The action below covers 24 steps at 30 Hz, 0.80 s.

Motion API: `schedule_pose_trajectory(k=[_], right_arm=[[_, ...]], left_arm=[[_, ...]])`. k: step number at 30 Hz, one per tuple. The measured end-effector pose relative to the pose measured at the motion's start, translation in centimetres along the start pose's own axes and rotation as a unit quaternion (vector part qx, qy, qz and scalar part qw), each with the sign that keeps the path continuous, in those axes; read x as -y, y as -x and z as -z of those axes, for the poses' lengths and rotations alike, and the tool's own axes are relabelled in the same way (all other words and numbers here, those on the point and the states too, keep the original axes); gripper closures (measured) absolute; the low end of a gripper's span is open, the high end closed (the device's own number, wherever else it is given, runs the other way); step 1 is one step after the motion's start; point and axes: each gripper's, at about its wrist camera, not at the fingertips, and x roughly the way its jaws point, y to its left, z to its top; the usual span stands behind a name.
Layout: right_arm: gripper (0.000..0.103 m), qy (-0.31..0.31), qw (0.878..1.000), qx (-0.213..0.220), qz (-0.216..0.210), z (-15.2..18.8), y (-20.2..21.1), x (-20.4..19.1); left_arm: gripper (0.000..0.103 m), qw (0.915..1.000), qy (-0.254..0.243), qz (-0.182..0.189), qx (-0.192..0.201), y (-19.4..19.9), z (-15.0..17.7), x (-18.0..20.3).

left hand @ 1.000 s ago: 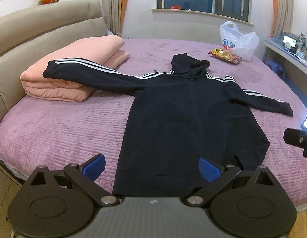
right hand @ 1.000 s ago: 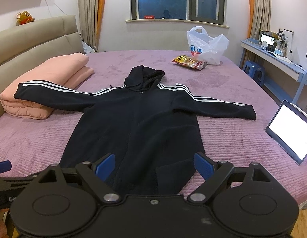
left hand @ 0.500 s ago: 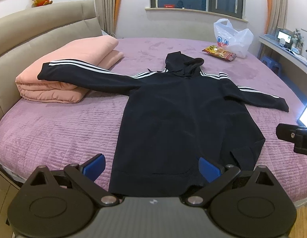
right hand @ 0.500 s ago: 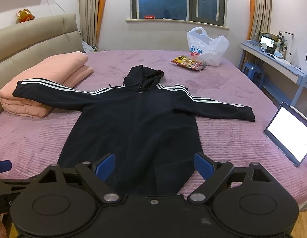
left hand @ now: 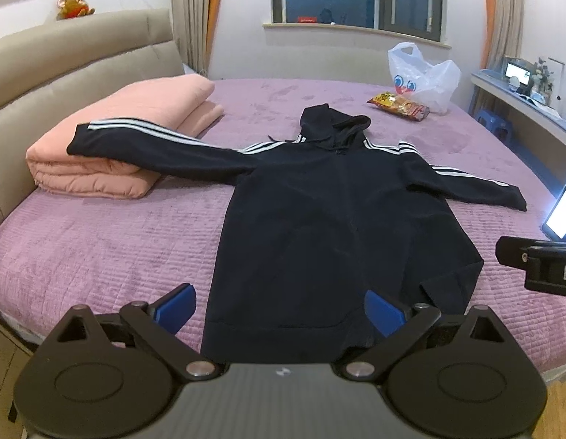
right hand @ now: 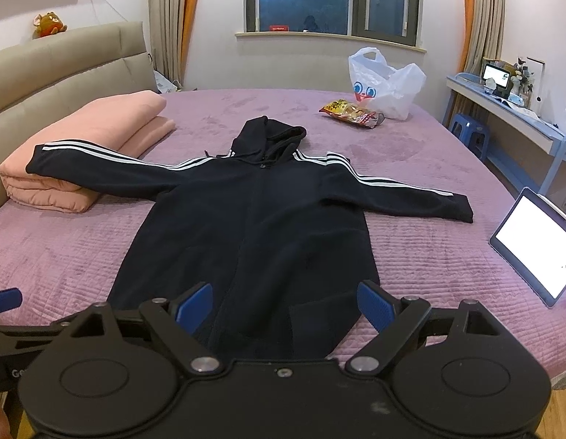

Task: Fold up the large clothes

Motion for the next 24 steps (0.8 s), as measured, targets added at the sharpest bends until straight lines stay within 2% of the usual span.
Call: schedule_pose_trajectory(k=[7, 20, 24], right_arm=[[0.001, 0.005, 1.000, 0.003, 0.004, 0.0, 0.2, -0.4], [0.001, 0.015, 1.000, 0.011, 0.003, 0.3, 1.3, -1.7], [0.001, 0.017, 1.000, 0.012, 0.004, 0.4, 1.4, -1.9]], left_arm=[[0.003, 0.9999, 0.009, 0.002, -0.005, 0.0, 0.2, -0.4], [0.005, 0.9999, 0.008, -0.005, 0.014, 1.1, 0.8, -1.2], [0.005, 0.9998, 0.015, 0.004, 0.010, 1.1, 1.0, -1.5]])
